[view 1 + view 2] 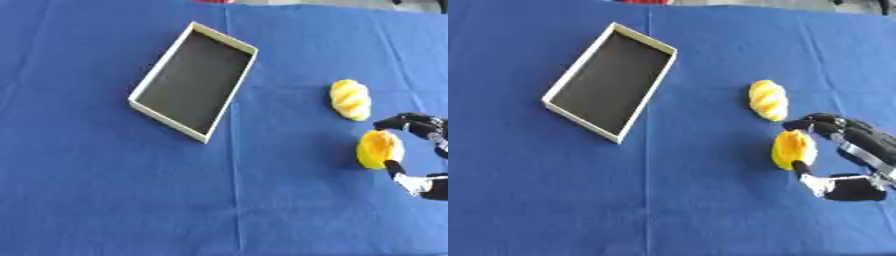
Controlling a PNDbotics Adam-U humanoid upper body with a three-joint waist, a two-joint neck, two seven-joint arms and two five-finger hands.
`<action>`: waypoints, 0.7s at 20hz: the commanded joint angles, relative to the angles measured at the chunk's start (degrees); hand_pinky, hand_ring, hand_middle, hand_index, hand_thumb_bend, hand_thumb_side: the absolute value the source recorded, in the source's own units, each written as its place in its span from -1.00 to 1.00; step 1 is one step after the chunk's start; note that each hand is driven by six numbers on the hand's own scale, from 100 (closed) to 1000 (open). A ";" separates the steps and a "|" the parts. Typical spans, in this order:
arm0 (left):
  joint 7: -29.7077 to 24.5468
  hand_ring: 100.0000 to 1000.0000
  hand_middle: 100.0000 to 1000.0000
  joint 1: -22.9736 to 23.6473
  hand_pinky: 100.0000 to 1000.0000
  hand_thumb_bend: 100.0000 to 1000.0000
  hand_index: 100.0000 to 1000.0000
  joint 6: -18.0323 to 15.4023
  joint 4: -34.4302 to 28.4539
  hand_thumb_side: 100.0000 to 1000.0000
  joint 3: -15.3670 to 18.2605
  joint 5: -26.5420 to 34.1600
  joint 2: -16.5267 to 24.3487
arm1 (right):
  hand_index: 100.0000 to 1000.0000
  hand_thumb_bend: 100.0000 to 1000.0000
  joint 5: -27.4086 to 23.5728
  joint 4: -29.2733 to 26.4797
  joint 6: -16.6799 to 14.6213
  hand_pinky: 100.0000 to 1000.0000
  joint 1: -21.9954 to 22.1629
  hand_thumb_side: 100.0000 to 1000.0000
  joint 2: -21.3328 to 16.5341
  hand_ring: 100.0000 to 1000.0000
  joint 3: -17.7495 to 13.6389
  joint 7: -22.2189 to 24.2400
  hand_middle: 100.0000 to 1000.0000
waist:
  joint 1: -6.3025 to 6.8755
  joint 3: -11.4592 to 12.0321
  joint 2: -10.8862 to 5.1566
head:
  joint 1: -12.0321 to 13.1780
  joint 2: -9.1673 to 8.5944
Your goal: Pick up objects on the table and place them in the box.
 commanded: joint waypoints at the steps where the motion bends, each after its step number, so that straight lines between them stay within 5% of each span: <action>1: -0.08 0.56 0.54 -0.10 0.59 -1.00 0.75 -0.03 -0.91 0.17 0.37 -0.19 1.81 | 0.89 -1.00 2.19 -0.91 0.25 0.95 0.27 -0.38 -1.17 0.79 -0.77 0.15 0.62 | 0.26 -0.04 -1.06 | 0.03 -0.10; 14: -0.71 0.56 0.54 -0.13 0.59 -1.00 0.73 0.31 -0.91 0.18 0.21 -0.18 1.44 | 0.93 -1.00 8.94 -0.91 5.63 0.95 -0.14 -0.34 0.05 0.80 -2.15 -8.15 0.65 | 0.34 0.06 -0.53 | -0.29 -0.20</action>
